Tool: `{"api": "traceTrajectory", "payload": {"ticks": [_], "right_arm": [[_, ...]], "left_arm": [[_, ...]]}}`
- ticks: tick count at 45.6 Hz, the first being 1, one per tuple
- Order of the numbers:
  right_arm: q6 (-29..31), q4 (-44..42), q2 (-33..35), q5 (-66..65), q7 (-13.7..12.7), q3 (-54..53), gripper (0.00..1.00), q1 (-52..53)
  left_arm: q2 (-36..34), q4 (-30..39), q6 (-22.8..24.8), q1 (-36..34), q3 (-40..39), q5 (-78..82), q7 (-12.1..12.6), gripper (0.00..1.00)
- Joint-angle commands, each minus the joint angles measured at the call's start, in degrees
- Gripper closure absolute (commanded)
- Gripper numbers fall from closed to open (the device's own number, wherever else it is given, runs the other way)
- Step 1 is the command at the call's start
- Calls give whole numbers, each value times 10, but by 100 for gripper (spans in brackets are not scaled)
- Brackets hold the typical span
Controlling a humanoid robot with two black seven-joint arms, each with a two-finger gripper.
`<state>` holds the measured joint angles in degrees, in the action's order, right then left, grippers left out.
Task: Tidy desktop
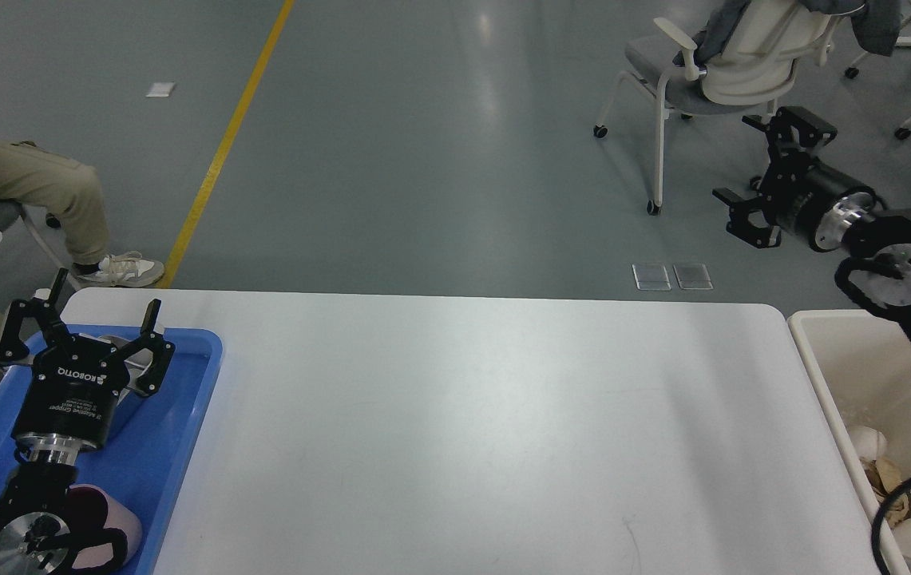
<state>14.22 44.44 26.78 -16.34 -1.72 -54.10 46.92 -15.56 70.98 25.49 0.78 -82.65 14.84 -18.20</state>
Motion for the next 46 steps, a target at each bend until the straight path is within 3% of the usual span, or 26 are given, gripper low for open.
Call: {"api": "traceTrajectory", "payload": {"ticks": [1,14,24,30,38,46], "right_arm": [[1,-2,-73,0,37,-81,0,-31],[38,4,-206,1,50,-242,0,-118],[79,6,-287,3,63,-276,0,-212],[85,5,-310,4,72,-286,0,-250],[99,5,-317,8,73,-314,0,-291],[110,5,-313,13,73,-329,0,-317]], "left_arm": [[0,-1,-2,0,-14,-1,1,3],[-28,-2,-1,-3,-24,-2,6,3],[-66,-1,-5,-4,-25,-5,8,3],[-66,-9,-3,-6,-26,-15,12,3],[-59,-19,-1,-19,-26,-82,41,3],[-48,-25,-4,-30,-25,-95,43,3]]}}
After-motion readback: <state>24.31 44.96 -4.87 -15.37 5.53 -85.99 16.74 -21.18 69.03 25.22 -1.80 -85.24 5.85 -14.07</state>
